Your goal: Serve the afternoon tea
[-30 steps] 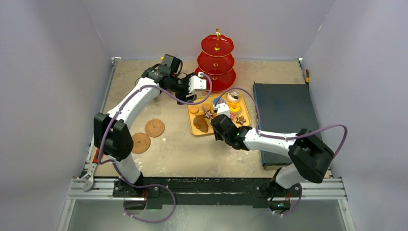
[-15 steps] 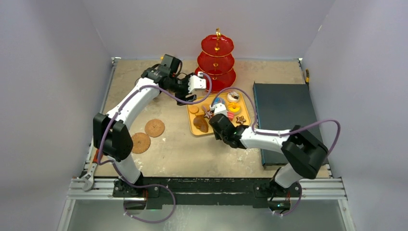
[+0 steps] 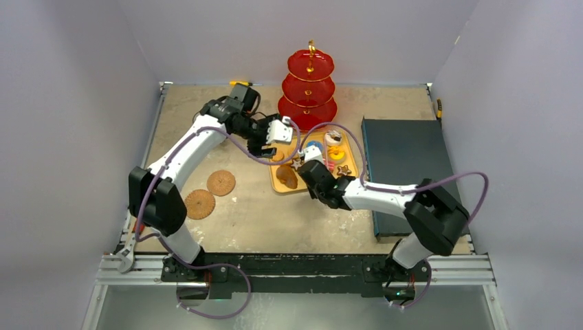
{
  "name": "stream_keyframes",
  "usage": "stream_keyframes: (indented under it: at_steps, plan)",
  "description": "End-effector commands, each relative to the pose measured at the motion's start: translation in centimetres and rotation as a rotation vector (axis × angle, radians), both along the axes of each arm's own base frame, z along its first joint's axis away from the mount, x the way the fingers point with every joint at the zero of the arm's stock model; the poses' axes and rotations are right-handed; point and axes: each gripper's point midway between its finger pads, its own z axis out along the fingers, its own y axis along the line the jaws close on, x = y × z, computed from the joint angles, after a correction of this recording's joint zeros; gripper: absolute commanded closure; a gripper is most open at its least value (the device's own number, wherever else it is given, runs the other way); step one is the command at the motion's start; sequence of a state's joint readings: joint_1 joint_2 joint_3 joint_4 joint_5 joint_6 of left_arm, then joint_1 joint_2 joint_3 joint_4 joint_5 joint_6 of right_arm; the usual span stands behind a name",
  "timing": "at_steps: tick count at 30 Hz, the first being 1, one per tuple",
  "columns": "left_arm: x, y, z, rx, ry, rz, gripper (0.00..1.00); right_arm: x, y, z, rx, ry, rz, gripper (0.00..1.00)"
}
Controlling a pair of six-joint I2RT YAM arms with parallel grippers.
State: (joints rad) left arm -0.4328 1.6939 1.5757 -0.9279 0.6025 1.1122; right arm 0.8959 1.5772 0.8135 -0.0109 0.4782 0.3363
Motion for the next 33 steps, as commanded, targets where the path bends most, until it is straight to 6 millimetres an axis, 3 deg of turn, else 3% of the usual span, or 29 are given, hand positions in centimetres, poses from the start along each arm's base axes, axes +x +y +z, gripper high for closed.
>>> stream_keyframes:
  at_steps: [1,8,16,21,29,33]
  plan:
    - [-4.0,-1.4,2.9,-0.023,-0.107,-0.220,0.32,1.0,2.1,8.0,0.097,-0.096,0.078,1.00]
    - [-6.7,-1.9,4.9,-0.012,-0.303,-0.385,0.32,-2.7,4.2,13.1,0.182,-0.054,0.366,1.00]
    - [-7.5,-1.0,7.7,0.008,-0.437,-0.418,0.34,-4.2,5.1,15.5,0.185,-0.015,0.493,1.00]
    - [-8.0,0.7,5.6,0.123,-0.361,-0.425,0.35,-4.9,6.4,17.2,0.213,-0.033,0.563,1.00]
    - [-5.6,0.1,6.2,0.147,-0.360,-0.370,0.45,-6.7,6.9,18.4,0.232,-0.021,0.662,1.00]
    - [-6.4,0.8,5.6,0.196,-0.304,-0.400,0.57,-6.5,6.7,19.7,0.219,-0.070,0.672,1.00]
